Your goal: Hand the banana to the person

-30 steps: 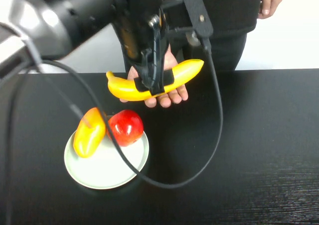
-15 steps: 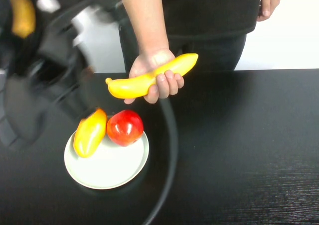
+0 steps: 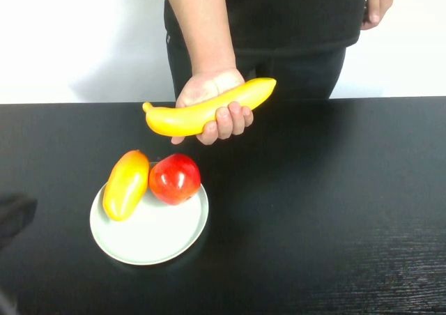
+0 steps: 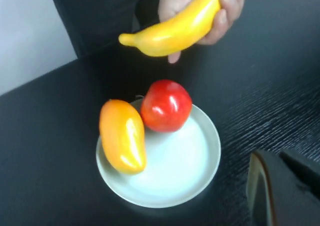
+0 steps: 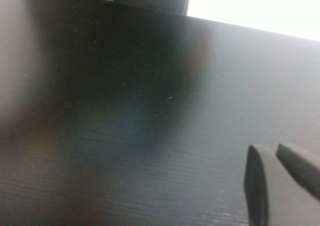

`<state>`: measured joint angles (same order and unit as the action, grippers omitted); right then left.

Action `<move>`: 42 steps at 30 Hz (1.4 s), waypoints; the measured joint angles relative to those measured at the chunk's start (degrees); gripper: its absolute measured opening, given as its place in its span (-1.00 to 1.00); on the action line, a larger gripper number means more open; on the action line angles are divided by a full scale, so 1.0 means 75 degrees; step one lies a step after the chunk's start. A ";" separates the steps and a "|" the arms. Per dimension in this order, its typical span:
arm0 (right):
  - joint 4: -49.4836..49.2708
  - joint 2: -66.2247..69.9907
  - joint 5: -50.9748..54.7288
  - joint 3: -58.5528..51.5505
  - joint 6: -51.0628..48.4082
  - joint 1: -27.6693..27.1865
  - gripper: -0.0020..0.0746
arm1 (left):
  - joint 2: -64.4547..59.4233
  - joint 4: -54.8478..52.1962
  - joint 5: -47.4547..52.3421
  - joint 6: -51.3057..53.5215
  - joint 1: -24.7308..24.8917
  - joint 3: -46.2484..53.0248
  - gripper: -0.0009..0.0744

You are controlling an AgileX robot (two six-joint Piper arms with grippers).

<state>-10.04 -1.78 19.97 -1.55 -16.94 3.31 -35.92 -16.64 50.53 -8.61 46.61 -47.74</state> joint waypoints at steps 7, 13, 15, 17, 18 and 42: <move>0.0000 0.0000 0.0000 0.0000 0.0000 0.0000 -0.97 | 0.0889 0.0029 -0.0182 -0.0465 0.0000 0.1013 -0.98; 0.0000 0.0000 0.0000 0.0000 0.0000 0.0000 -0.97 | 0.1123 -0.0360 -0.1871 -0.0500 0.0000 0.1778 -0.98; 0.0000 0.0000 0.0000 0.0000 0.0000 0.0000 -0.97 | 0.1275 -0.0643 -0.2814 -0.0657 0.0000 0.2261 -0.98; 0.0000 0.0000 0.0000 0.0000 0.0000 0.0000 -0.97 | 0.1470 -0.0938 -0.3660 -0.0718 -0.0015 0.2787 -0.98; 0.0000 0.0000 0.0000 0.0000 0.0000 0.0000 -0.97 | 0.1609 -0.1011 -0.4082 -0.0718 -0.0096 0.3076 -0.98; 0.0002 0.0000 0.0000 0.0000 0.0000 0.0000 -0.97 | 0.4887 0.1954 -0.6239 0.0893 -0.5263 0.6559 -0.98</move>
<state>-10.03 -1.78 19.97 -1.55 -16.94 3.31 0.73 -1.98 3.73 -1.91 7.13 1.45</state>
